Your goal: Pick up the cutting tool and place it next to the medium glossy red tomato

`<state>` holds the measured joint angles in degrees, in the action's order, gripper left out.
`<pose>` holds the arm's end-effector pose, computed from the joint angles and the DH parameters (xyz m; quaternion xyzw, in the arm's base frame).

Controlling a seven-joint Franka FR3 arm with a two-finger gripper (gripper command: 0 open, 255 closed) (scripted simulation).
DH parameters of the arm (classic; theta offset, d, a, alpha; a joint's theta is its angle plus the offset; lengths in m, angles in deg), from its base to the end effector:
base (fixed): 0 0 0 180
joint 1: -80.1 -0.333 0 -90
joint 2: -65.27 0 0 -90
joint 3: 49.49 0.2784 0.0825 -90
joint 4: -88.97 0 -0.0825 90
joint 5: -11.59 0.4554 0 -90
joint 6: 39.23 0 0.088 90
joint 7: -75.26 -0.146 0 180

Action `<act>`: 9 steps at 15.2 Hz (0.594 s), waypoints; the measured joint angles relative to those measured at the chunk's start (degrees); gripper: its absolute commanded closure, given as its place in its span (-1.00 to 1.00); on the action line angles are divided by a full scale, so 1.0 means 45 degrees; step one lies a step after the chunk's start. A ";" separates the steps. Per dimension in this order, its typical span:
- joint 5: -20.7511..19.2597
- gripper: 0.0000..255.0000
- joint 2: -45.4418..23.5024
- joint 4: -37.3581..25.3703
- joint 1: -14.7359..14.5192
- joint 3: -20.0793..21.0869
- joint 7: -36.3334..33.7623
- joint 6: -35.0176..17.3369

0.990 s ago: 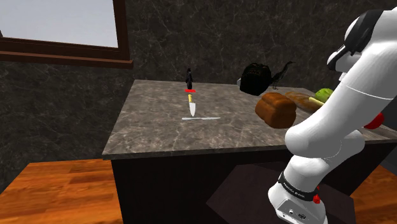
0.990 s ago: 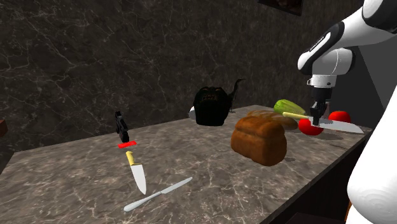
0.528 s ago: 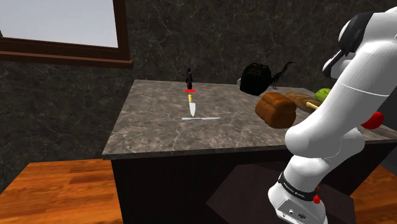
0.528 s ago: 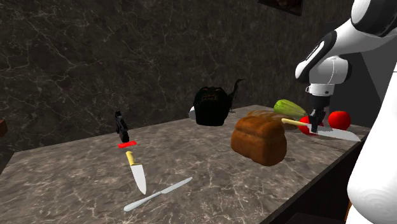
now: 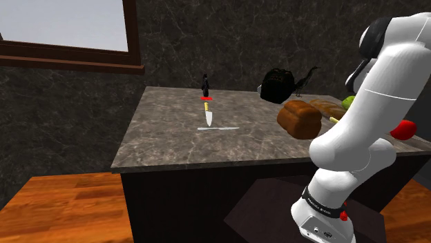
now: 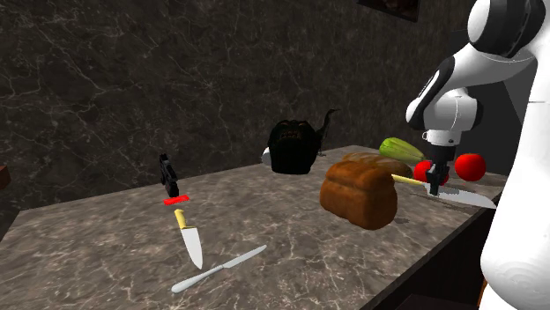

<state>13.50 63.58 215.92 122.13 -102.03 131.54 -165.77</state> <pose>-0.0461 -0.5797 0.2465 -0.9412 0.3375 0.0016 0.0124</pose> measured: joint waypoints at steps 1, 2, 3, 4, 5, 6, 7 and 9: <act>0.0206 1.00 -0.0208 0.0064 0.0031 -0.0002 0.0163 -0.0187; 0.0404 1.00 -0.0398 0.0088 0.0063 0.0007 0.0312 -0.0320; 0.0656 1.00 -0.0638 0.0134 0.0102 0.0036 0.0488 -0.0505; 0.0764 1.00 -0.0736 0.0218 0.0113 0.0059 0.0552 -0.0645; 0.0817 1.00 -0.0785 0.0236 0.0128 0.0066 0.0596 -0.0692; 0.0848 1.00 -0.0812 0.0247 0.0127 0.0075 0.0605 -0.0721; 0.0858 1.00 -0.0819 0.0257 0.0127 0.0079 0.0608 -0.0738; 0.0861 1.00 -0.0821 0.0265 0.0127 0.0080 0.0609 -0.0748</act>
<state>17.38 59.88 217.12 122.70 -101.67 134.28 -169.14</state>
